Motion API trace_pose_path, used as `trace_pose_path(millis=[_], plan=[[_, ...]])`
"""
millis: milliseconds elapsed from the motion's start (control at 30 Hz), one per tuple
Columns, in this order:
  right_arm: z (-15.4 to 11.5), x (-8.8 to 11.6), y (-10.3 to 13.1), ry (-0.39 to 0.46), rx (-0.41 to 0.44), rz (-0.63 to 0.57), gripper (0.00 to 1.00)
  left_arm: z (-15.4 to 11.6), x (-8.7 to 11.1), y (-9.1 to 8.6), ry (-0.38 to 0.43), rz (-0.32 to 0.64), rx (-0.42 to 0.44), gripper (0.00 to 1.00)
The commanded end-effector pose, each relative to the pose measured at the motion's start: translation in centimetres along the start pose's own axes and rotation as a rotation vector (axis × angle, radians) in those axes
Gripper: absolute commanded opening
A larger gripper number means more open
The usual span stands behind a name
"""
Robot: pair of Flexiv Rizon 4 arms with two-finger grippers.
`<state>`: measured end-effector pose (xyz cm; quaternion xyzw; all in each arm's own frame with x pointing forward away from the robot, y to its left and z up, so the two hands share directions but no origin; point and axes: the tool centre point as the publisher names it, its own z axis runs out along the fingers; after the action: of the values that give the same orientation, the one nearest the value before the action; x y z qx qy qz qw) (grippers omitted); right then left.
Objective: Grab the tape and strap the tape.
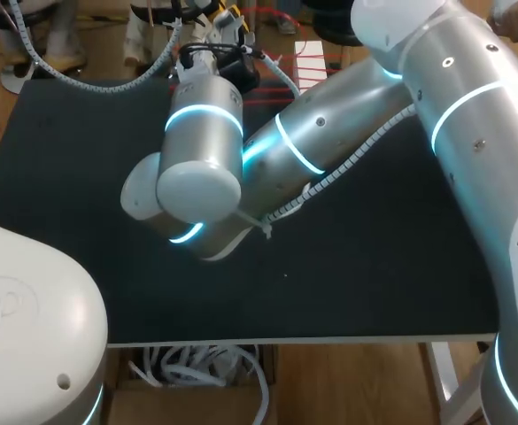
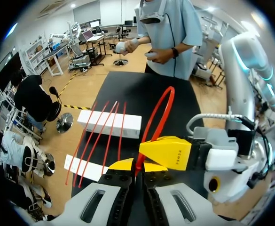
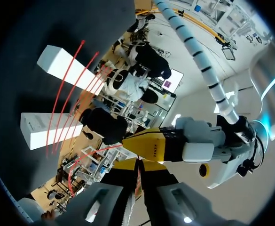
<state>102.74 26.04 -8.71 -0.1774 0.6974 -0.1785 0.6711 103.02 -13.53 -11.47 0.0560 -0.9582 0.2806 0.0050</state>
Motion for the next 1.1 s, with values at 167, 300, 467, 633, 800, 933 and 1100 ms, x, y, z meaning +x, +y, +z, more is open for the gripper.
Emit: trace_pose_path(millis=[167, 300, 467, 633, 800, 933, 1100], plan=[[-0.4, -0.3, -2.3, -0.008, -0.057, 0.001, 1.00, 0.1, 0.1, -0.4, 0.002, 0.001, -0.003, 0.00], [-0.9, 0.2, -3.3, -0.023, -0.079, -0.008, 0.95, 0.1, 0.1, -0.4, 0.002, 0.001, -0.003, 0.00], [-1.7, 0.7, -4.6, -0.048, -0.110, -0.013, 0.75, 0.1, 0.1, -0.4, 0.002, 0.001, -0.003, 0.00], [-2.2, 0.9, -6.0, -0.078, -0.128, -0.010, 0.56, 0.1, 0.1, -0.4, 0.002, 0.001, -0.003, 0.00], [-2.3, 0.9, -7.6, -0.097, -0.133, -0.001, 0.61, 0.1, 0.1, -0.4, 0.002, 0.001, -0.003, 0.00], [-1.9, 0.8, -9.3, -0.109, -0.129, 0.013, 0.81, 0.1, 0.1, -0.4, 0.002, 0.001, -0.003, 0.00], [-0.7, 0.4, -10.9, -0.100, -0.116, 0.037, 1.00, 0.1, 0.1, -0.4, 0.002, 0.001, -0.003, 0.00]])
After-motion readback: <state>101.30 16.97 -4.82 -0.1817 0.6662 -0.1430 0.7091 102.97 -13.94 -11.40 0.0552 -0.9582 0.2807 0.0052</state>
